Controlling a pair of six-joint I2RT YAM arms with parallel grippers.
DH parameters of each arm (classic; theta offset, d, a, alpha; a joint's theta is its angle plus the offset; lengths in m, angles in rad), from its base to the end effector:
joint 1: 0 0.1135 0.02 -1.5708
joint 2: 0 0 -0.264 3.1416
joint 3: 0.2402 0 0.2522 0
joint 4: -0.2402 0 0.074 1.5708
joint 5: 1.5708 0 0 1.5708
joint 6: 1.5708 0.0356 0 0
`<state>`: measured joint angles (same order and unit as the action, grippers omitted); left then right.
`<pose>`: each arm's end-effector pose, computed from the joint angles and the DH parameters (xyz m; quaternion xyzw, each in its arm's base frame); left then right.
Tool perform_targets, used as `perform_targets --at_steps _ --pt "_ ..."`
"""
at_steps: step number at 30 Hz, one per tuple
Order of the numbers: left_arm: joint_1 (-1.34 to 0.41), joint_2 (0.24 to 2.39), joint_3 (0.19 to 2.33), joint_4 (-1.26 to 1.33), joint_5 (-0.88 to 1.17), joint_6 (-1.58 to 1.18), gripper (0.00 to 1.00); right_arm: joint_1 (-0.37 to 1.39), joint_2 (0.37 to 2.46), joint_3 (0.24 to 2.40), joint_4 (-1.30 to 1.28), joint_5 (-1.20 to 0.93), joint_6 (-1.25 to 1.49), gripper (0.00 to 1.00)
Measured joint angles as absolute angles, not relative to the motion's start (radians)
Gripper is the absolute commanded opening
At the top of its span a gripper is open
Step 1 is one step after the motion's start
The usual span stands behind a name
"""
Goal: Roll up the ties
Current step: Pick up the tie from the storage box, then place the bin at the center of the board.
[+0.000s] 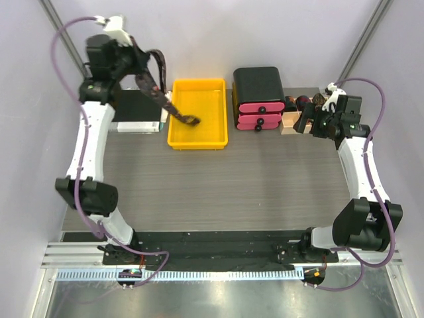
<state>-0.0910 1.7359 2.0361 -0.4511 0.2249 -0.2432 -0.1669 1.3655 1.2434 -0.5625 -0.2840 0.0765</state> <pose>0.3848 -0.0431 0.4873 0.0156 0.7570 -0.1916 0.6245 0.2979 -0.0401 0.3333 0.0484 0.8951 0.1085 0.4298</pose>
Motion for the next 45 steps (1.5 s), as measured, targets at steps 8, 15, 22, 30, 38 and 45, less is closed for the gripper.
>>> perform_targets --at_steps 8,15,22,30,38,45 --pt "0.101 1.588 2.113 -0.392 0.387 -0.275 0.00 -0.167 1.365 1.275 -0.563 -0.368 0.084 1.00" --pt "-0.055 1.553 2.163 -0.421 0.556 -0.192 0.00 -0.171 1.343 1.292 -0.562 -0.439 0.108 1.00" --pt "-0.540 1.547 1.959 -0.546 0.458 0.047 0.00 -0.226 1.289 1.293 -0.563 -0.519 0.132 1.00" --pt "-0.744 1.715 1.716 -0.644 0.380 0.050 0.13 -0.252 1.278 1.296 -0.621 -0.607 0.068 1.00" --pt "-0.752 1.937 1.672 -0.611 0.402 -0.083 0.01 -0.251 1.204 1.164 -0.633 -0.620 -0.033 0.98" --pt "-0.775 2.079 1.863 -0.514 0.358 -0.190 0.27 -0.242 1.205 1.145 -0.681 -0.604 -0.131 0.98"
